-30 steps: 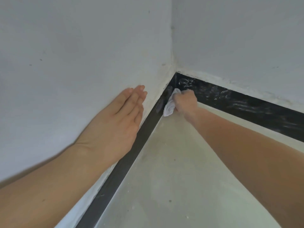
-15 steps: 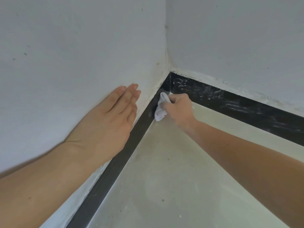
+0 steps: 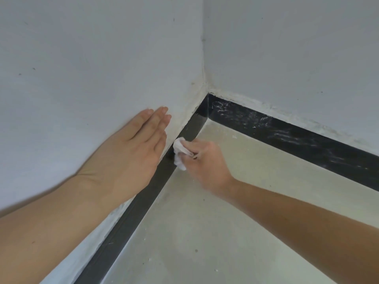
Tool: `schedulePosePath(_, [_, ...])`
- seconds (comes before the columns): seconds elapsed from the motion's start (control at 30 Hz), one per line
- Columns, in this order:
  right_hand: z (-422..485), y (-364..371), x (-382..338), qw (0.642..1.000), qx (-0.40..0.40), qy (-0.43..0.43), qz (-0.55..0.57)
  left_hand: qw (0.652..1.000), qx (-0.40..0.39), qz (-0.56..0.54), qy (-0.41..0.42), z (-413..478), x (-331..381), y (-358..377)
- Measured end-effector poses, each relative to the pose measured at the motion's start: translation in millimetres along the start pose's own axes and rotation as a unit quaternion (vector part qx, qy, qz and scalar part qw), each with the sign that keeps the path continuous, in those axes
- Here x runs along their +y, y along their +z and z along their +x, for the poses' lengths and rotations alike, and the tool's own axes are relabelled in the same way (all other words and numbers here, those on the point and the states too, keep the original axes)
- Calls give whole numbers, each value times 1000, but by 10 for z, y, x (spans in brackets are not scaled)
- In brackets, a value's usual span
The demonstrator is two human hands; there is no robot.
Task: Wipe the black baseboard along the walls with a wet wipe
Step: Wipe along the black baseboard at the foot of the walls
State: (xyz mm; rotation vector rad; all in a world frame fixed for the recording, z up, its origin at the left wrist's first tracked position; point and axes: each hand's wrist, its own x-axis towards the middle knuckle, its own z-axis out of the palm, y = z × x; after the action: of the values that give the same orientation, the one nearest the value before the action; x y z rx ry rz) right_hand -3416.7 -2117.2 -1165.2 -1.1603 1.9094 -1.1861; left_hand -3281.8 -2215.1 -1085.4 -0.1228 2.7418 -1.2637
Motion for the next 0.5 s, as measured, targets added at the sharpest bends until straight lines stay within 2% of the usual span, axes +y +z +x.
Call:
schedulePosePath(0.03, [-33,-45,-30,999,-31,1,34,1000,-3,-7,-5,1,-3,-9])
schedulePosePath(0.07, [-1,-118,-58,997,-26,18,72,1000,-6,-15,-6,1,-5,-13])
schedulePosePath(0.13, [218,-292,-103,987,85,91,99,1000,0,-22,-2,3,-6,-15])
schedulePosePath(0.2, [509,-382,-113,964,194,165,77,1000,3,-20,0,7,-15,-24])
schedulePosePath(0.27, [639,-237,-89,958,227,169,46,1000,1,-14,0,4,-12,-31])
schedulePosePath(0.33, [508,31,-43,969,209,129,19,1000,-4,7,0,5,-12,-37])
schedulePosePath(0.4, [209,224,-33,986,157,57,12,1000,-8,22,3,11,-10,-35])
schedulePosePath(0.5, [-191,236,-5,997,-35,-55,-33,1000,-5,25,-2,8,-18,-34])
